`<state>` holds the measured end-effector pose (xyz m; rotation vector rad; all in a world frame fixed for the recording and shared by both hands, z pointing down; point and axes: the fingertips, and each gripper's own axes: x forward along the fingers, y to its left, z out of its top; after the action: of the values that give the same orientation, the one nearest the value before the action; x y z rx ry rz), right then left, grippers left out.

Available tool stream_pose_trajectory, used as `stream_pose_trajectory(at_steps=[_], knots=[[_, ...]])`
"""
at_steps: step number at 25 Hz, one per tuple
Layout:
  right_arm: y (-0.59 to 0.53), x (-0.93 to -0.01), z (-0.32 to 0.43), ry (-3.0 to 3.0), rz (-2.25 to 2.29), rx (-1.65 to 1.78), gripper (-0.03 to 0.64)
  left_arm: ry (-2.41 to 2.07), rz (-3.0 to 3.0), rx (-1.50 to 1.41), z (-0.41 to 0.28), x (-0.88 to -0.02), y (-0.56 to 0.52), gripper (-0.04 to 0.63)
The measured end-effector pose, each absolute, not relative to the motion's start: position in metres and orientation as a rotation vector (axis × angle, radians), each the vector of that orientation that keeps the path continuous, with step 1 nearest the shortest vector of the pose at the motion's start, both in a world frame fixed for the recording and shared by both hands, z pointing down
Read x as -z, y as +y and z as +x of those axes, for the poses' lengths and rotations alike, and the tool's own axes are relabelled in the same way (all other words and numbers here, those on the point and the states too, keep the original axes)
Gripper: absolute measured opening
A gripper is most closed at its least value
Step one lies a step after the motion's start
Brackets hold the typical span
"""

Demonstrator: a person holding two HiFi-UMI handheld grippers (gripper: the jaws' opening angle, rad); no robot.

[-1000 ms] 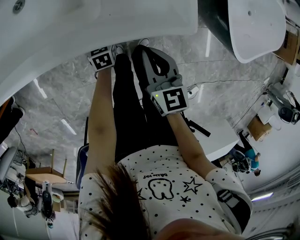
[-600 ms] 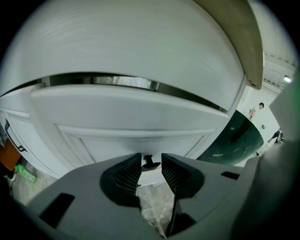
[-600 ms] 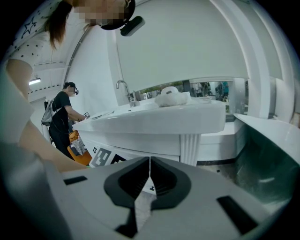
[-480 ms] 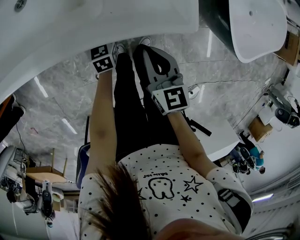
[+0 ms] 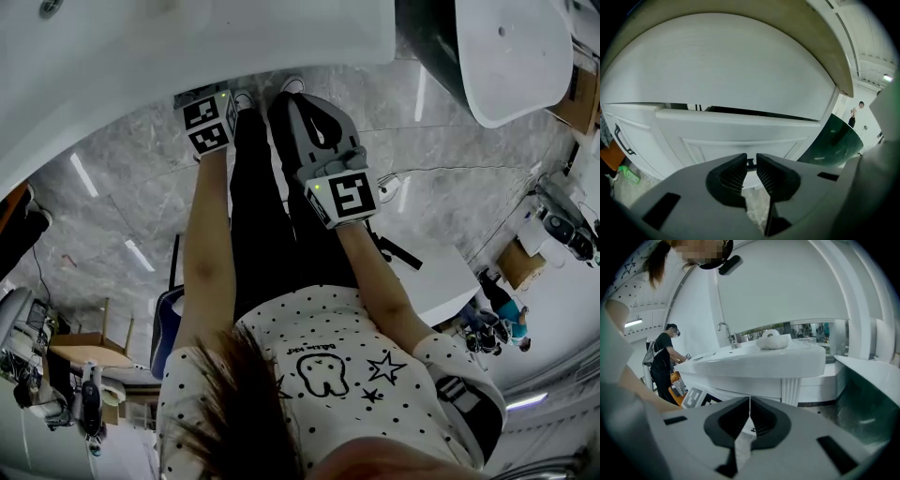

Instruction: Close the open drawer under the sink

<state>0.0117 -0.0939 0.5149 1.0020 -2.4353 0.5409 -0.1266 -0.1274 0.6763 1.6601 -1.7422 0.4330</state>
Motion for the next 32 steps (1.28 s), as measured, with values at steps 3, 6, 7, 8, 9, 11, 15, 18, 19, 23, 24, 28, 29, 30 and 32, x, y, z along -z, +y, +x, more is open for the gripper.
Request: stream_pose_trajectory(at_steps=[3, 6, 7, 8, 9, 11, 15, 18, 19, 23, 24, 28, 29, 30, 32], knots=[[-0.093, -0.511, 0.013, -2.441, 1.005, -0.534, 0.015, -1.761, 1.652, -0.439, -0.129, -0.672, -0.122, 0.043], [-0.092, -0.504, 0.013, -2.451, 1.015, -0.527, 0.015, -1.760, 1.667, -0.437, -0.130, -0.664, -0.118, 0.029], [-0.091, -0.502, 0.013, -2.453, 1.019, -0.526, 0.014, -1.760, 1.672, -0.434, -0.130, -0.661, -0.116, 0.025], [-0.090, -0.500, 0.013, -2.455, 1.021, -0.525, 0.015, -1.761, 1.677, -0.432, -0.131, -0.658, -0.116, 0.021], [-0.090, -0.498, 0.013, -2.456, 1.023, -0.525, 0.015, -1.762, 1.680, -0.431, -0.131, -0.656, -0.116, 0.018], [-0.090, -0.498, 0.017, -2.457, 1.026, -0.528, 0.015, -1.762, 1.683, -0.432, -0.128, -0.655, -0.117, 0.012], [-0.087, -0.493, 0.024, -2.453, 1.029, -0.535, 0.015, -1.758, 1.699, -0.443, -0.121, -0.648, -0.115, 0.006], [-0.080, -0.473, 0.019, -2.465, 1.028, -0.530, 0.015, -1.762, 1.715, -0.448, -0.127, -0.624, -0.110, 0.005], [-0.078, -0.467, 0.017, -2.469, 1.026, -0.527, 0.015, -1.764, 1.719, -0.448, -0.129, -0.617, -0.109, 0.005], [-0.073, -0.453, 0.015, -2.475, 1.015, -0.515, 0.015, -1.761, 1.729, -0.451, -0.131, -0.601, -0.104, 0.005], [-0.072, -0.451, 0.015, -2.475, 1.017, -0.514, 0.015, -1.760, 1.731, -0.453, -0.131, -0.598, -0.103, 0.005], [-0.067, -0.439, 0.016, -2.477, 1.029, -0.517, 0.015, -1.751, 1.739, -0.455, -0.126, -0.585, -0.094, 0.005], [-0.065, -0.436, 0.016, -2.479, 1.028, -0.515, 0.014, -1.749, 1.742, -0.454, -0.124, -0.582, -0.091, 0.005], [-0.064, -0.433, 0.015, -2.480, 1.028, -0.511, 0.015, -1.746, 1.745, -0.452, -0.123, -0.577, -0.088, 0.005], [-0.062, -0.427, 0.013, -2.482, 1.026, -0.503, 0.015, -1.744, 1.754, -0.442, -0.122, -0.568, -0.083, 0.005]])
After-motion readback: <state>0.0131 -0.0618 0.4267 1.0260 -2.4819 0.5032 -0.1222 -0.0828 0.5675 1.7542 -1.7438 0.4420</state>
